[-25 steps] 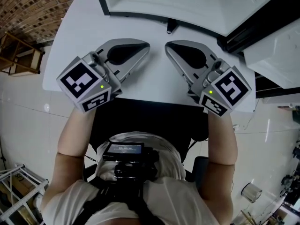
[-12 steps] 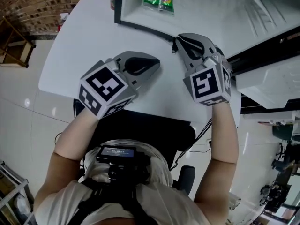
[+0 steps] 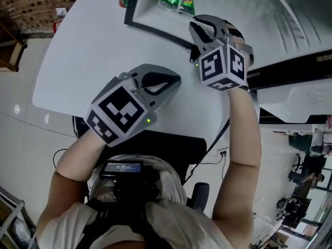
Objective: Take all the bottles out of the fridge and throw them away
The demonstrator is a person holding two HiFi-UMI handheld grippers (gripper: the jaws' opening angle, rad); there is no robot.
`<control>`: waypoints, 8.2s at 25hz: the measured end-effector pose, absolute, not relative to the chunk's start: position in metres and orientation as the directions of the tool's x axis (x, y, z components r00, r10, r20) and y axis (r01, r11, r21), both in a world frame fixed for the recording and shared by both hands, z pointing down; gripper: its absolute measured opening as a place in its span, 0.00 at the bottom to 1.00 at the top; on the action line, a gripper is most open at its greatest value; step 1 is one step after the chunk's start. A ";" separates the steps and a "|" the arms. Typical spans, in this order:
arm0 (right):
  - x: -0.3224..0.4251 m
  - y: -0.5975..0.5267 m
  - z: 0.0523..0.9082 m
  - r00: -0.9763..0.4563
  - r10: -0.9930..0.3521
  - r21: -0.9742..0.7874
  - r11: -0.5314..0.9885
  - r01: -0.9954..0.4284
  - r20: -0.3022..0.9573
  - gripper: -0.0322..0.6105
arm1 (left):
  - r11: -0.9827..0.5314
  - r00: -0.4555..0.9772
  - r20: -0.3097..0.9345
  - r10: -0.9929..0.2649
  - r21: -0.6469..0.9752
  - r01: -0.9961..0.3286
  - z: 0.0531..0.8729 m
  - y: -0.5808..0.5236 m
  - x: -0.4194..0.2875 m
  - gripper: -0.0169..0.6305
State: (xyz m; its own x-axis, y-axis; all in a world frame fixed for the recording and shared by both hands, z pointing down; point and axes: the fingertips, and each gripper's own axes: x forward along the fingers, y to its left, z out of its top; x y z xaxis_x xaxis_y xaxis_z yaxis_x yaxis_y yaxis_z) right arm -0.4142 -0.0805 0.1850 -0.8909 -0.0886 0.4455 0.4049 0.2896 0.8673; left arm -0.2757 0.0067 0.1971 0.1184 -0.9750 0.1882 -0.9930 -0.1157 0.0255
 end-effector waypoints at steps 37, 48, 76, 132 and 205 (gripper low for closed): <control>-0.313 -0.063 0.116 -0.992 0.058 0.732 0.670 0.125 0.116 0.05 | -0.103 0.114 0.195 -0.974 0.067 -0.992 0.196 0.011 -0.271 0.05; -0.212 -0.073 0.133 -0.979 0.195 0.315 0.927 0.202 0.055 0.05 | -0.249 0.247 0.156 -0.957 0.003 -0.968 0.195 -0.019 -0.220 0.05; 0.038 -0.158 0.174 -0.982 -0.173 0.160 0.970 -0.182 -0.069 0.05 | -0.702 0.685 0.185 -0.705 -0.043 -0.711 0.198 -0.118 0.005 0.05; 0.172 -0.185 0.763 -0.426 0.049 -0.166 0.956 -0.241 0.903 0.05 | -0.841 0.830 0.382 -0.407 0.198 -0.504 0.415 -0.203 0.179 0.05; -0.096 -0.105 0.148 -0.933 0.338 -0.022 0.939 0.343 -0.127 0.05 | -0.404 0.400 0.085 -0.913 -0.046 -0.913 0.164 -0.052 -0.080 0.05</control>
